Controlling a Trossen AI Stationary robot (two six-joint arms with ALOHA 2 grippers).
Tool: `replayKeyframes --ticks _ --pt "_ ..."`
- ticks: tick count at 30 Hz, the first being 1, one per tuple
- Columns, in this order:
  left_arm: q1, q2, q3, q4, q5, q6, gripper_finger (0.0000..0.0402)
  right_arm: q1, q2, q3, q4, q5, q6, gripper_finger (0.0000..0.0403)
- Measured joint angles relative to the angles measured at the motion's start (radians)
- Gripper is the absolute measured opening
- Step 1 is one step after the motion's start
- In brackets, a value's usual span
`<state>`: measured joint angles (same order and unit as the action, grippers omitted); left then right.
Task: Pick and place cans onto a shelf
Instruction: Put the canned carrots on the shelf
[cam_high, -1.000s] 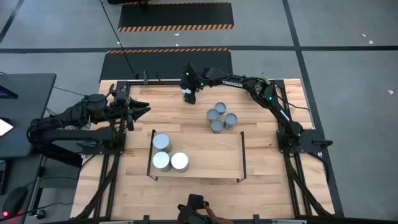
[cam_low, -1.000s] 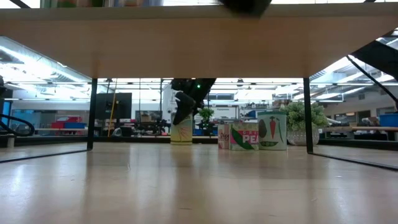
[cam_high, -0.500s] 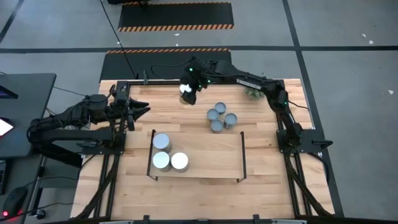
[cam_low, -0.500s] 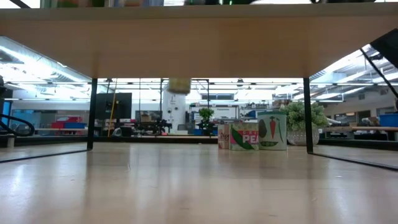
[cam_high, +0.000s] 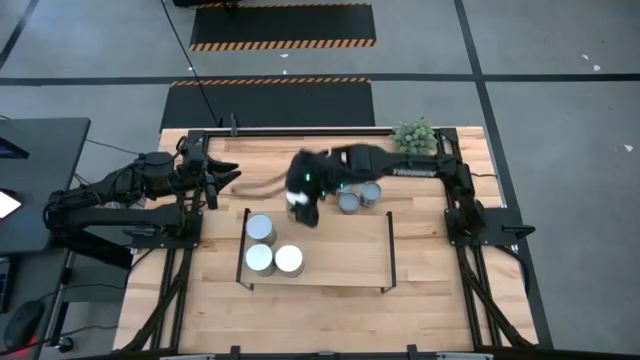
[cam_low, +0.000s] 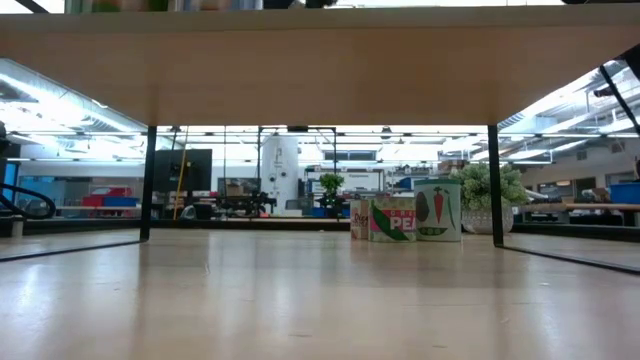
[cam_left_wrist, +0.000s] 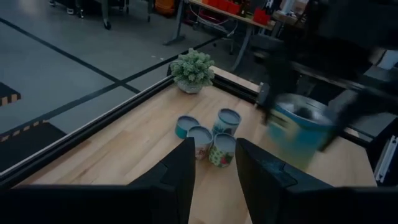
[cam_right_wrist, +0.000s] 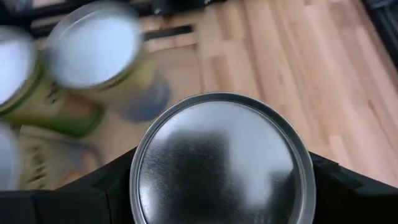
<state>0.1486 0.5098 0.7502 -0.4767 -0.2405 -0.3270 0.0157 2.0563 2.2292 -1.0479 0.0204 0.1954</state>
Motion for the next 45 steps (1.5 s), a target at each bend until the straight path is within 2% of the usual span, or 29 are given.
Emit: replayKeyframes --ticks 8,20,38,45 --pt "0.000 0.000 0.000 0.000 0.000 0.025 0.0121 0.099 0.000 -0.031 0.027 0.011 -0.034 0.0318" --pt "0.000 0.000 0.000 0.001 0.000 0.024 0.0121 0.078 0.006 -0.092 0.109 0.005 -0.069 0.0321" --pt "0.000 0.000 0.000 0.000 0.000 0.051 0.0121 0.084 0.023 -0.092 0.105 -0.021 -0.121 0.0376" --pt "0.000 0.000 0.000 0.001 0.000 0.050 0.0121 0.070 0.020 -0.092 0.113 -0.053 -0.111 0.0381"
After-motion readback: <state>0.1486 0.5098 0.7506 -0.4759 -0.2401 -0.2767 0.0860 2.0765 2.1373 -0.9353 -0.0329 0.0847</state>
